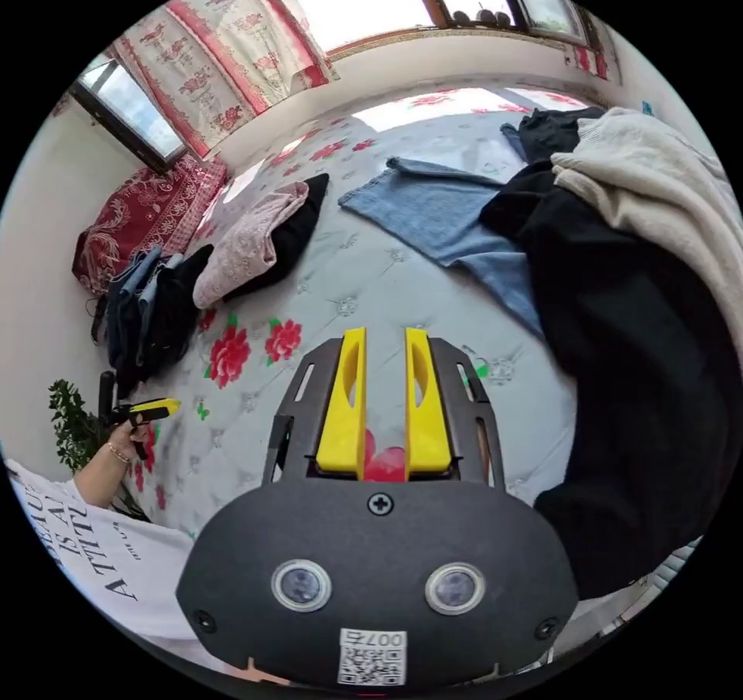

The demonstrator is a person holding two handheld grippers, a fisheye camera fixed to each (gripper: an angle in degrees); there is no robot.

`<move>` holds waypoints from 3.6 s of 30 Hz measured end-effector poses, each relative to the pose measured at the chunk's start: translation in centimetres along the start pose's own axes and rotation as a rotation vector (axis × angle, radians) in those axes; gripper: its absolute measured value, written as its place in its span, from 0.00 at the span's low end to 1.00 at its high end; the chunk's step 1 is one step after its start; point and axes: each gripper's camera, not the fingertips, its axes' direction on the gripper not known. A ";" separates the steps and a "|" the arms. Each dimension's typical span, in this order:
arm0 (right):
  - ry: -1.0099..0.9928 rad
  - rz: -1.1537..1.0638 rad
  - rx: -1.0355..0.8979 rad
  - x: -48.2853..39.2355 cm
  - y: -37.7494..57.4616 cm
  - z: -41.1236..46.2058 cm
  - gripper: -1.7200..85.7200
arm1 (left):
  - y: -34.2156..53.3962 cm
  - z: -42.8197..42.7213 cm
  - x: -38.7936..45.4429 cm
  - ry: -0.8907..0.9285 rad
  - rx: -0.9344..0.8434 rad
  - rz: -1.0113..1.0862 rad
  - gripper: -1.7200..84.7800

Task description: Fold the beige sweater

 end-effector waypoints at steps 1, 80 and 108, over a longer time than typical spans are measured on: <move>0.085 -0.016 0.022 0.7 0.3 -1.3 0.09 | 1.1 0.3 0.5 -0.019 -0.012 -0.002 0.12; 0.135 -0.782 -0.216 -5.8 35.1 13.3 0.08 | 21.2 -6.3 11.4 -0.428 0.266 0.167 0.11; -0.179 -0.627 0.440 -0.8 35.6 0.5 0.02 | 37.2 -24.5 26.7 -0.162 0.837 0.229 0.07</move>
